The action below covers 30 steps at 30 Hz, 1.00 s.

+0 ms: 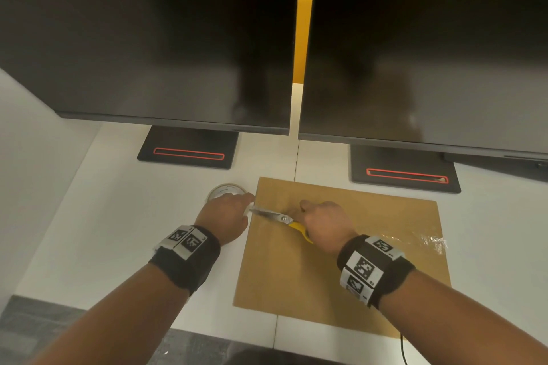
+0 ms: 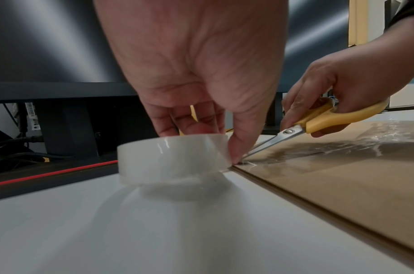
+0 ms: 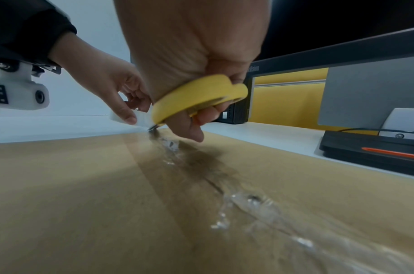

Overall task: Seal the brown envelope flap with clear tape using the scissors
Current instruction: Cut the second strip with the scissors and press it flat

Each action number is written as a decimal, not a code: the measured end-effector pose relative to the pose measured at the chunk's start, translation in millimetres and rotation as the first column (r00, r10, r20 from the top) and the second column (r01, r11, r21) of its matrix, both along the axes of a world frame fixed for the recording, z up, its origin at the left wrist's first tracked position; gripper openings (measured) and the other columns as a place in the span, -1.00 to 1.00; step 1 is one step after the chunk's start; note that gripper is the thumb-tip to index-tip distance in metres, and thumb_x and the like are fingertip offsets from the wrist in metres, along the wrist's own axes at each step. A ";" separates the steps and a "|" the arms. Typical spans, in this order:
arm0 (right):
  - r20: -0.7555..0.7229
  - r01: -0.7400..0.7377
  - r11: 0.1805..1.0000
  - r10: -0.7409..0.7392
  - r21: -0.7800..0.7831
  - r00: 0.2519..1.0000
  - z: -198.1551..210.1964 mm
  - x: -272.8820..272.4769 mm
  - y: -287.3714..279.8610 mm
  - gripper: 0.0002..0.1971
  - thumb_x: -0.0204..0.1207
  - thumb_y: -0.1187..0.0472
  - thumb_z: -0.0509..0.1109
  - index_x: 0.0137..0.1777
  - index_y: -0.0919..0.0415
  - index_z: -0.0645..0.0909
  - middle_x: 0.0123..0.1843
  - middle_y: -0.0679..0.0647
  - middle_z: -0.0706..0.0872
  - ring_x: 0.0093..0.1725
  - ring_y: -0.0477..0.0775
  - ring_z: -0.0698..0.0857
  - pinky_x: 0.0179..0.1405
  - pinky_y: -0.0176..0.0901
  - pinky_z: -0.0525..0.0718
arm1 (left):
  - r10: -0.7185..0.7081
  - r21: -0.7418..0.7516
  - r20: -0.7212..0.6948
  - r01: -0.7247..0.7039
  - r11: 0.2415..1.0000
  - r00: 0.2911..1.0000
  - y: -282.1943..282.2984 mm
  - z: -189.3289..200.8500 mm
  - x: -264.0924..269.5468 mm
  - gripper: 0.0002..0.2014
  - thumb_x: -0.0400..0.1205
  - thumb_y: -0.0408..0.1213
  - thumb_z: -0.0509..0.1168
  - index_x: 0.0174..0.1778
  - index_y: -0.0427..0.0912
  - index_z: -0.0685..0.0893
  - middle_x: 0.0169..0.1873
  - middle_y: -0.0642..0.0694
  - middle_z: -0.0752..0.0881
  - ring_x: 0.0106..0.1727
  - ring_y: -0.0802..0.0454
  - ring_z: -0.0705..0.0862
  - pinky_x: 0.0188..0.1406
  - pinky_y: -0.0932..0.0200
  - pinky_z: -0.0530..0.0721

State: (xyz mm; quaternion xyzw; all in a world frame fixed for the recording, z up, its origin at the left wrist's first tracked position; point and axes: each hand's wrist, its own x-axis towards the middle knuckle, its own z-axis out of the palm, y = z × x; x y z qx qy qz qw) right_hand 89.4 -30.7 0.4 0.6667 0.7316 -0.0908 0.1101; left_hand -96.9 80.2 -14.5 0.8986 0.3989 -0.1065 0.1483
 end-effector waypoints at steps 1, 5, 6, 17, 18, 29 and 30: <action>-0.012 0.002 0.999 -0.003 -0.035 1.000 -0.9 -1.6 -2.2 -0.44 0.19 0.37 0.51 0.23 -0.05 0.67 -0.20 0.08 0.69 -0.65 0.12 0.24 -0.55 -0.22 -0.19 | 0.004 -0.007 0.005 -0.004 1.000 1.000 -0.5 -1.0 -0.3 -0.59 0.64 -0.23 0.17 0.44 0.03 0.46 0.21 -0.07 0.70 0.22 -0.04 0.65 0.14 0.06 0.65; -0.035 0.004 0.999 -0.002 0.050 0.999 -2.7 -0.3 -2.7 -0.44 0.30 0.39 0.44 0.30 -0.03 0.60 -0.06 0.15 0.68 -0.59 0.13 0.36 -0.49 -0.25 0.19 | 0.025 0.006 0.069 -0.025 1.000 0.997 -2.3 -4.9 -3.5 -0.59 0.63 -0.26 0.19 0.42 0.05 0.50 0.17 -0.10 0.70 0.18 -0.08 0.66 0.10 0.04 0.66; 0.005 -0.017 0.997 0.016 0.070 1.000 -1.8 -1.8 -3.5 -0.44 0.12 0.34 0.56 0.15 -0.08 0.70 -0.20 0.08 0.69 -0.64 0.10 0.43 -0.49 -0.28 0.24 | 0.009 0.041 0.111 -0.014 0.999 0.994 -2.6 -4.8 -3.9 -0.60 0.61 -0.27 0.23 0.38 0.05 0.55 0.11 -0.12 0.73 0.10 -0.12 0.70 0.04 0.03 0.68; 0.011 -0.058 0.996 0.059 -0.065 0.998 5.7 1.6 1.9 -0.44 0.43 0.39 0.32 0.42 -0.03 0.49 0.03 0.13 0.64 -0.58 0.05 0.12 -0.56 -0.19 -0.01 | -0.248 0.303 0.115 0.203 0.931 0.962 0.2 -3.7 -2.3 -0.60 0.24 -0.40 0.53 0.00 -0.05 0.77 -0.34 -0.02 0.80 -0.58 -0.05 0.68 -0.60 0.16 0.62; 0.011 -0.039 0.996 0.040 -0.079 0.999 3.2 3.2 2.0 -0.43 0.51 0.42 0.20 0.50 0.00 0.37 0.13 0.17 0.59 -0.55 0.05 0.14 -0.56 -0.15 -0.01 | -0.247 0.307 0.114 0.203 0.930 0.962 -0.2 -4.4 -2.2 -0.60 0.24 -0.39 0.54 0.00 -0.05 0.77 -0.35 -0.02 0.80 -0.58 -0.04 0.68 -0.59 0.16 0.61; -0.123 0.098 0.986 -0.114 -0.132 0.986 -13.7 0.0 -11.1 -0.42 0.57 0.36 0.12 0.58 -0.04 0.25 0.34 0.18 0.51 -0.04 0.28 0.66 -0.19 -0.09 0.34 | -0.081 0.328 -0.020 0.083 0.941 0.996 -10.7 -17.8 -5.2 -0.69 0.44 -0.34 0.37 0.10 -0.06 0.73 -0.25 -0.04 0.74 -0.49 -0.06 0.65 -0.46 0.16 0.47; -0.135 0.101 0.986 -0.118 -0.131 0.984 -16.6 -0.9 -11.7 -0.42 0.57 0.35 0.12 0.58 -0.04 0.25 0.35 0.18 0.51 -0.03 0.28 0.67 -0.16 -0.09 0.37 | -0.064 0.337 -0.037 0.073 0.939 0.997 -12.6 -19.0 -4.9 -0.70 0.43 -0.33 0.38 0.08 -0.07 0.73 -0.28 -0.04 0.73 -0.49 -0.06 0.65 -0.45 0.13 0.49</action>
